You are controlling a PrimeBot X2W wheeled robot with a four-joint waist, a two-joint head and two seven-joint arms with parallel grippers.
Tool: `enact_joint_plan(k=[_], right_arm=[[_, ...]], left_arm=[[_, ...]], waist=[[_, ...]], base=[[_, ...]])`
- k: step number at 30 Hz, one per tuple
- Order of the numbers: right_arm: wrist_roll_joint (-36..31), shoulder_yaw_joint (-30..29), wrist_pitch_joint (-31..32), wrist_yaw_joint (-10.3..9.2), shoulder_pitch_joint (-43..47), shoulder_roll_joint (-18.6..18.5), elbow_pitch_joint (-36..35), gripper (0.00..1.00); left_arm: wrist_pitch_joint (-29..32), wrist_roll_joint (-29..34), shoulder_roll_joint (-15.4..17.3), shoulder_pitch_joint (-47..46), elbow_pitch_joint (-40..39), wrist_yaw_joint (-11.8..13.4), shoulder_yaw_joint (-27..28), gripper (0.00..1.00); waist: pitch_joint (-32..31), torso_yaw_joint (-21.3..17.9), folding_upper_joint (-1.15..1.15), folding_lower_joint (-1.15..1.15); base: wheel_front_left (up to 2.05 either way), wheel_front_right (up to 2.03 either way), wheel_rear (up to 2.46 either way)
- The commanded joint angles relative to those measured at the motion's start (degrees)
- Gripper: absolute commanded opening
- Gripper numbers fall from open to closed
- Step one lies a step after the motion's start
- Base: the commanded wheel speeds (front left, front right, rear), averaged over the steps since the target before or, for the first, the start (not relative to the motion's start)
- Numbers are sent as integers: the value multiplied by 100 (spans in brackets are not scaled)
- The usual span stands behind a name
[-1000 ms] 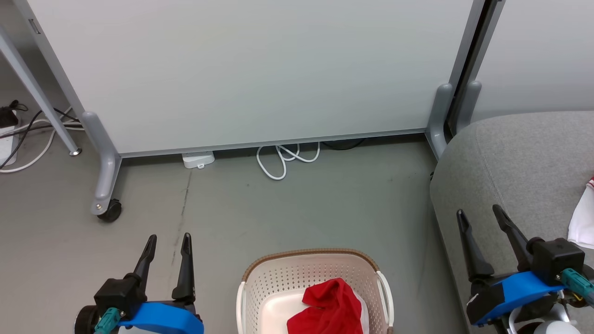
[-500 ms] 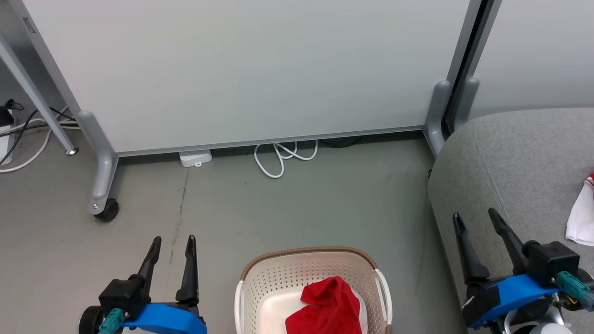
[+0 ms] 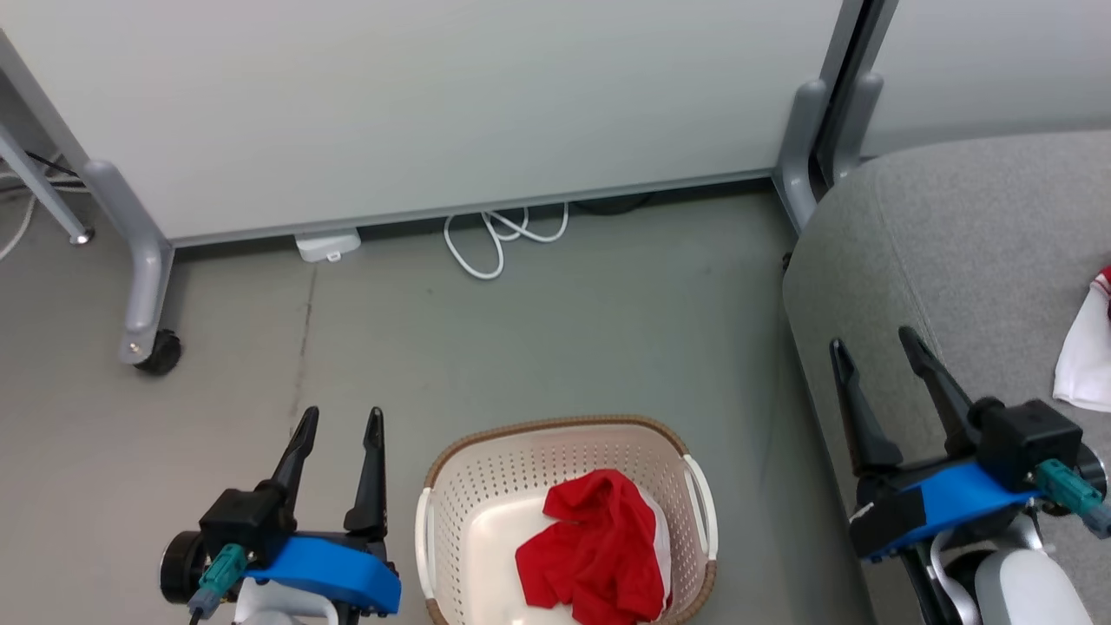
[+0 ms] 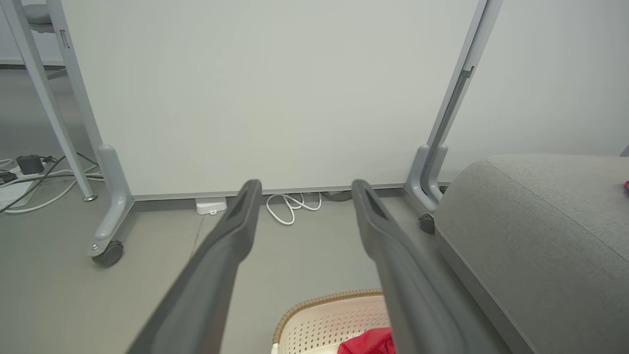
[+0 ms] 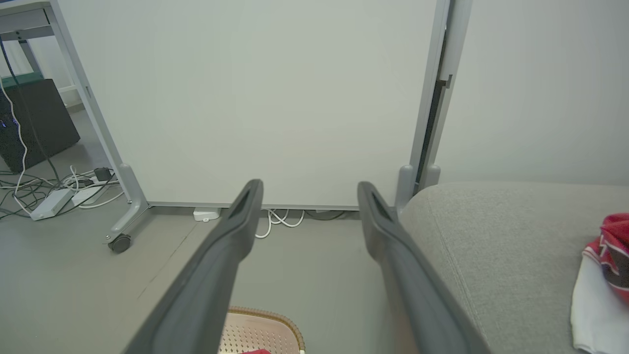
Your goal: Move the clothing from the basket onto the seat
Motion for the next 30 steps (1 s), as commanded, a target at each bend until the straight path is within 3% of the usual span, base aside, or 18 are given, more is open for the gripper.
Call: enact_joint_plan(k=[1, 16, 30], right_arm=[[30, 49, -34, 1, -193, -57, -72, 100], [22, 557, -148, 1, -1757, -217, -400, 100], [128, 949, -429, 1, -2288, 18, -440, 100]], left_arm=[[-15, 9, 30, -169, -3, -11, -70, 100], [-15, -130, 179, -1746, 782, -11, -1207, 100], [-1, -912, 331, -2958, 2481, -12, -2410, 100]], waist=[[365, -180, 0, 0], [2646, -1158, 0, 0], [3836, -1803, 0, 0]], base=[[0, 0, 0], [0, 0, 0], [0, 0, 0]])
